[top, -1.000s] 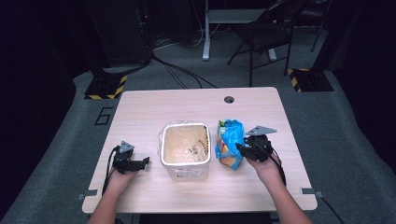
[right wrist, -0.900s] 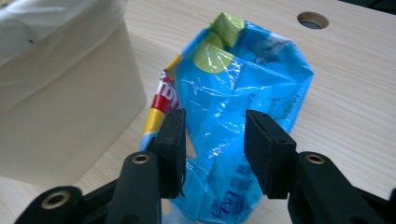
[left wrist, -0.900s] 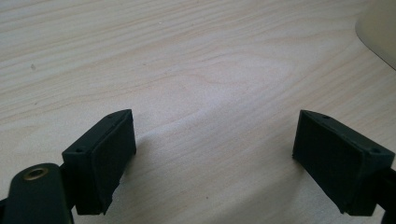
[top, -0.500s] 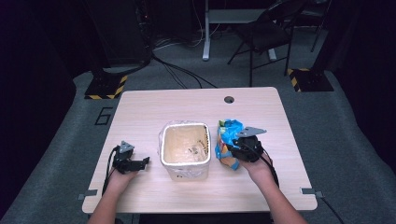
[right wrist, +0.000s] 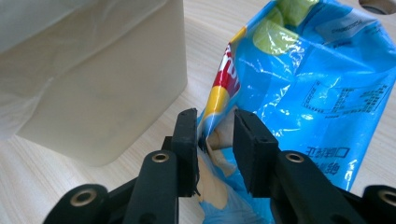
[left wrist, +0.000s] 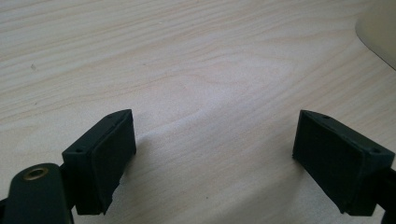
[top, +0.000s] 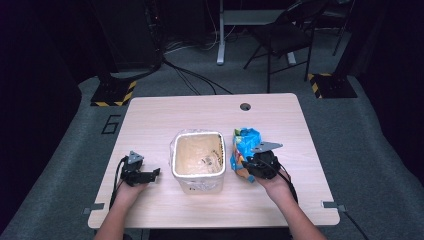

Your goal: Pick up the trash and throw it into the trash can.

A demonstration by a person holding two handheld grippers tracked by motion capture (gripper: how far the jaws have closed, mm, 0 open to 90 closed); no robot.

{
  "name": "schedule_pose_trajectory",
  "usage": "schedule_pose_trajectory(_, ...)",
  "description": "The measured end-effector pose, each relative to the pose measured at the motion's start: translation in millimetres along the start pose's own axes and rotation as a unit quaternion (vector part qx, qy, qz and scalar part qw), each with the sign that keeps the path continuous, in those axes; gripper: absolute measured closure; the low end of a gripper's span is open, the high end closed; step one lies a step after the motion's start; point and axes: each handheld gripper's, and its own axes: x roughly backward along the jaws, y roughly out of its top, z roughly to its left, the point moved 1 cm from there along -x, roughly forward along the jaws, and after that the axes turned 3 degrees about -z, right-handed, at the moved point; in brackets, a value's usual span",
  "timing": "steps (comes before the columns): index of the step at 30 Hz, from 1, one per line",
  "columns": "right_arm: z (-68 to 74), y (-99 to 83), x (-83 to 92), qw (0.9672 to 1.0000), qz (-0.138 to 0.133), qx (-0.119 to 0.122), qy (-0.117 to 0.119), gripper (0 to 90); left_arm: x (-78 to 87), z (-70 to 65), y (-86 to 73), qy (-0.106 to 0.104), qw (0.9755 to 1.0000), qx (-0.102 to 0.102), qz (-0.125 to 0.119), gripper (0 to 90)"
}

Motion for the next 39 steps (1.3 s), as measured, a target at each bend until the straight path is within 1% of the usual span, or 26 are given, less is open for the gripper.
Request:
schedule_pose_trajectory(5, 1.1, -3.2, -3.1, 0.9998, 0.017, 0.006, 0.005, 73.6, 0.0, 0.0, 0.0, 0.000, 1.0000, 0.000, 0.000, 13.0)
schedule_pose_trajectory(7, 1.9, -3.6, -3.8, 0.9998, 0.019, 0.008, 0.005, 74.3, 0.0, 0.0, 0.0, 0.000, 1.0000, 0.000, 0.000, 13.0)
schedule_pose_trajectory(8, 2.0, -3.9, -4.7, 0.9996, 0.023, 0.016, 0.006, 75.7, 0.0, 0.0, 0.0, 0.000, 1.0000, 0.000, 0.000, 13.0)
schedule_pose_trajectory(9, 2.6, -3.8, -5.1, 0.9996, 0.024, 0.014, 0.007, 77.1, 0.0, 0.0, 0.0, 0.000, 1.0000, 0.000, 0.000, 13.0)
schedule_pose_trajectory(11, 2.8, -3.8, -5.2, 0.9994, 0.026, 0.020, 0.010, 81.8, 0.0, 0.0, 0.0, 0.000, 1.0000, 0.000, 0.000, 13.0)
schedule_pose_trajectory(13, 3.4, -3.9, -4.9, 0.9994, 0.027, 0.020, 0.011, 83.5, 0.0, 0.0, 0.0, 0.000, 1.0000, 0.000, 0.000, 13.1)
schedule_pose_trajectory(15, 3.6, -3.1, -3.9, 0.9991, 0.029, 0.027, 0.015, 86.5, 0.0, 0.0, 0.0, 0.000, 1.0000, 0.000, 0.000, 13.1)
schedule_pose_trajectory(17, 3.6, -2.9, -3.5, 0.9991, 0.029, 0.026, 0.015, 86.7, 0.0, 0.1, 0.0, 0.000, 1.0000, 0.000, 0.000, 13.1)
schedule_pose_trajectory(20, 2.6, -1.8, -1.0, 0.9993, 0.022, 0.028, 0.014, 87.7, 0.0, 0.0, 0.0, 0.000, 1.0000, 0.000, 0.000, 13.0)
schedule_pose_trajectory(26, -0.2, 6.0, 11.5, 0.9995, 0.000, 0.029, 0.009, 88.5, 0.0, 0.0, 0.0, 0.000, 1.0000, 0.000, 0.000, 13.1)
schedule_pose_trajectory(28, -0.3, 7.6, 13.9, 0.9996, -0.002, 0.027, 0.010, 88.5, -0.1, 0.1, 0.0, 0.000, 1.0000, -0.001, -0.001, 13.1)
schedule_pose_trajectory(29, -0.9, 10.8, 17.8, 0.9995, -0.007, 0.030, 0.009, 88.6, -0.1, 0.1, 0.0, 0.000, 1.0000, -0.001, -0.001, 13.0)
schedule_pose_trajectory(32, -0.9, 16.3, 24.4, 0.9994, -0.012, 0.030, 0.011, 88.6, 0.0, 0.0, 0.0, 0.000, 1.0000, 0.000, 0.000, 13.1)
schedule_pose_trajectory(39, -0.8, 27.9, 36.0, 0.9988, -0.021, 0.042, 0.014, 88.7, 0.0, 0.0, 0.0, 0.000, 1.0000, 0.000, 0.000, 13.0)
